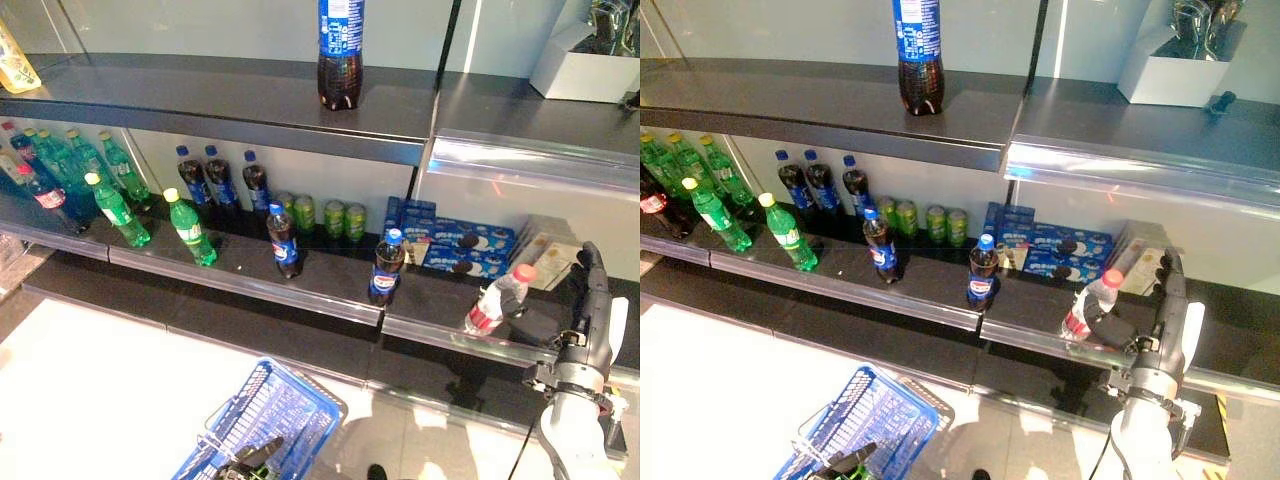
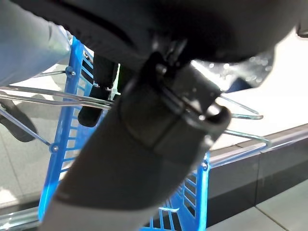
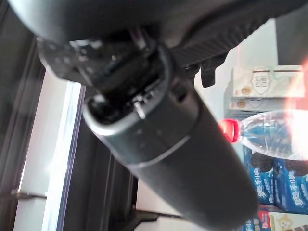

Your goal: Pick up the drink and place into the basket.

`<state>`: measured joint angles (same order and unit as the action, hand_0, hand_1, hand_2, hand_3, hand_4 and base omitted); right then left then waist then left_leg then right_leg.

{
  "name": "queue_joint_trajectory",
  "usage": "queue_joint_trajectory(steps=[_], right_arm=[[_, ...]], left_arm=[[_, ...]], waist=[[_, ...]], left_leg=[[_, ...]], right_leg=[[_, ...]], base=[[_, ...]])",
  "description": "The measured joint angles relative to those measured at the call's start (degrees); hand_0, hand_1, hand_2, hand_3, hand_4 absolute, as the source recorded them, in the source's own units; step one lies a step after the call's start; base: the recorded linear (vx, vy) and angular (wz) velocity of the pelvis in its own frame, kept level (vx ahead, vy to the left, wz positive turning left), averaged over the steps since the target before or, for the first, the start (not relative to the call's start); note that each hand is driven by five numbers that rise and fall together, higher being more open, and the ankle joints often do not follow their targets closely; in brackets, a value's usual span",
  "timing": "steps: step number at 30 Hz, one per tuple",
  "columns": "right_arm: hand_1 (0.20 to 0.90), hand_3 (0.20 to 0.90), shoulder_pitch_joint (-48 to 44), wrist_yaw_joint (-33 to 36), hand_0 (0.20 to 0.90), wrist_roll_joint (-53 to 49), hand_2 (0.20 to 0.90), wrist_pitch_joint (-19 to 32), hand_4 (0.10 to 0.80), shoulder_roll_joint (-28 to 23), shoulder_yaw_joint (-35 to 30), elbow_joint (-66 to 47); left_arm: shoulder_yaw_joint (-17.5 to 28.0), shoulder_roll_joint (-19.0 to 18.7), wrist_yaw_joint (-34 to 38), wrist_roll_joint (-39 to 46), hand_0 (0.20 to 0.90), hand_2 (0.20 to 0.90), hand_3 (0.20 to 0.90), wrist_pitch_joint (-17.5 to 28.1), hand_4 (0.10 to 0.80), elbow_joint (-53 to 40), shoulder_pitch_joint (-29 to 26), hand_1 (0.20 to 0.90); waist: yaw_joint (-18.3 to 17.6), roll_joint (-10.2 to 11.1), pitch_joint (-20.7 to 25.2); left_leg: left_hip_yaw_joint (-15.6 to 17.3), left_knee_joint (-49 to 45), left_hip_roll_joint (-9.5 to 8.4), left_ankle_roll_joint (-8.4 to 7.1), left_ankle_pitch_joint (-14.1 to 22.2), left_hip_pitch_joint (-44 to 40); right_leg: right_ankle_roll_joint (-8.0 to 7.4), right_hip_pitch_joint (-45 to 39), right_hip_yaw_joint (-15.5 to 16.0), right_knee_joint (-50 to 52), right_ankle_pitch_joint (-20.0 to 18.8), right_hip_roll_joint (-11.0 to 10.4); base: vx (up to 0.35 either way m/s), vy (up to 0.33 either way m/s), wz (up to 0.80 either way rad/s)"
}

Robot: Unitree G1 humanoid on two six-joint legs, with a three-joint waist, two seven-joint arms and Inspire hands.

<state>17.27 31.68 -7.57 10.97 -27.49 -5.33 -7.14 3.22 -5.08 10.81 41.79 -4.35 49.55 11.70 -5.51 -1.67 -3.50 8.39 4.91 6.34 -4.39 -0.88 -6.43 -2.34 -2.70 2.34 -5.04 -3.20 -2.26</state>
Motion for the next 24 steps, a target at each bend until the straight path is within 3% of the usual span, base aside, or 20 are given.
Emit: queue_joint_trajectory(steps=[6,12,24], right_arm=[[0.900,0.900,-1.12,3.32,0.900,-1.55,0.900,1.96,0.800,0.26,2.07,2.31],[0.900,0.900,-2.66,4.97,0.900,-1.56,0.900,4.37,0.800,0.27,2.09,2.31],[0.900,0.900,-8.03,4.74,0.900,-1.57,0.900,5.34,0.800,0.24,2.13,2.31]], left_arm=[[-0.26,0.12,-1.73,0.07,0.300,0.300,0.200,1.73,0.100,2.96,-1.76,0.300],[-0.88,0.20,-1.71,0.15,0.300,0.300,0.200,1.77,0.100,3.30,-4.91,0.300],[-4.77,0.31,-1.51,0.99,0.300,0.300,0.200,2.48,0.100,2.45,-7.98,0.300]], waist=[[-0.18,-0.88,-1.10],[-1.09,-1.77,-5.59],[-1.26,-2.89,-9.38]], left_leg=[[0.32,-0.26,-0.13,0.00,-0.02,0.65],[0.38,-2.05,-0.57,0.27,0.32,1.64],[0.42,-7.88,-2.56,1.55,2.15,6.61]], right_leg=[[-0.14,0.97,-0.41,0.57,-0.13,-0.03],[-0.33,2.52,-1.05,3.24,0.66,-0.44],[-0.76,10.79,-1.87,15.62,5.96,-2.85]], base=[[-0.009,-0.007,-0.02],[0.026,0.019,-0.03],[0.001,0.020,0.00]])
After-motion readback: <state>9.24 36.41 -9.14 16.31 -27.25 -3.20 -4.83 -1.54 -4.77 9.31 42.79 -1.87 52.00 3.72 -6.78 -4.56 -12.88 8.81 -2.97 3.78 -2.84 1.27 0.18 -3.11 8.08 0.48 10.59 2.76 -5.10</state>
